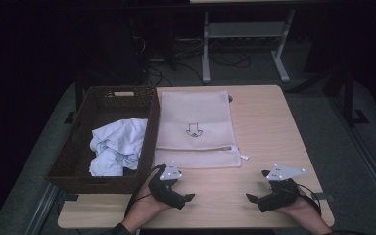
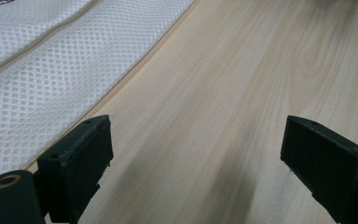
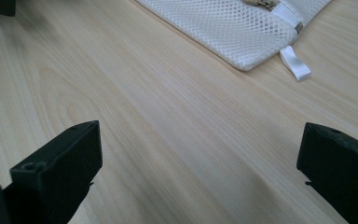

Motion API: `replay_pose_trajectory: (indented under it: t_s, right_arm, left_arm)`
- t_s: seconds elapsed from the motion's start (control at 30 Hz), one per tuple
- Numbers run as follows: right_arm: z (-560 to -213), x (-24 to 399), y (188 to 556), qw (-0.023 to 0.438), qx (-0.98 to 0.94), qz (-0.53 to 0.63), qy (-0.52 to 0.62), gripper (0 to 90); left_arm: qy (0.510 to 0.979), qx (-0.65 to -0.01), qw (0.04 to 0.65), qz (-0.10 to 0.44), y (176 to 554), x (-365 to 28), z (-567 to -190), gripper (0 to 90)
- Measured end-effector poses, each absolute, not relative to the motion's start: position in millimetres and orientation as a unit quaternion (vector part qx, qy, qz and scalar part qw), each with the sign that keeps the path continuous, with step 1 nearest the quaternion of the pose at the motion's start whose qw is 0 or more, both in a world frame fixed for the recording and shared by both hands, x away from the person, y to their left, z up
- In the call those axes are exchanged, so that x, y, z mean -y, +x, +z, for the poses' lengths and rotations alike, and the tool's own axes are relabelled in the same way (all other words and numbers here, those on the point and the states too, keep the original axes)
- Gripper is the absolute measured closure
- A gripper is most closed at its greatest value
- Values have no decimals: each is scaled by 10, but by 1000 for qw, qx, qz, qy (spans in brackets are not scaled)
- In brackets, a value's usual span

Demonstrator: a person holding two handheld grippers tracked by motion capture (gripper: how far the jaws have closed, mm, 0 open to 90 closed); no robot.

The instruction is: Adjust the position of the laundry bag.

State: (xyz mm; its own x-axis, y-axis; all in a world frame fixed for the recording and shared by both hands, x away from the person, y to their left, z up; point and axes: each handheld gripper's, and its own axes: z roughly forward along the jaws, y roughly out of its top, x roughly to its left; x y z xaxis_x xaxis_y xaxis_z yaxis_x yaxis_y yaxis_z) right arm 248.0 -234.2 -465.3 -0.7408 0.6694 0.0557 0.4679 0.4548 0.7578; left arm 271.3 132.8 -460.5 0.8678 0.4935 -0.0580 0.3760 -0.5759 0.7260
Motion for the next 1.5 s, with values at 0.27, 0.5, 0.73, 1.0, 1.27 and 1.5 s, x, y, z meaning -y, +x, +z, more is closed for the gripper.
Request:
replay_pose_trajectory:
  t_s: [0.27,0.5,0.73,1.0,1.27,1.5]
  right_arm:
    - [-4638,2354,2481,124,-841,404,338,0]
    - [-4614,2322,2496,121,-839,412,333,0]
    - [-4589,2305,2501,121,-841,414,326,0]
    - [-4566,2325,2479,124,-838,422,323,0]
    - [-4538,2320,2508,129,-832,430,325,0]
    - [-4534,2315,2504,128,-833,432,321,0]
  left_arm:
    - [883,-254,388,78,2743,-1320,-4609,85]
    - [878,-264,390,81,2758,-1313,-4586,85]
    - [880,-262,389,80,2747,-1292,-4584,85]
    - [880,-263,387,80,2787,-1242,-4563,85]
    - [878,-265,389,81,2824,-1232,-4528,85]
    - [877,-265,391,85,2856,-1232,-4491,86]
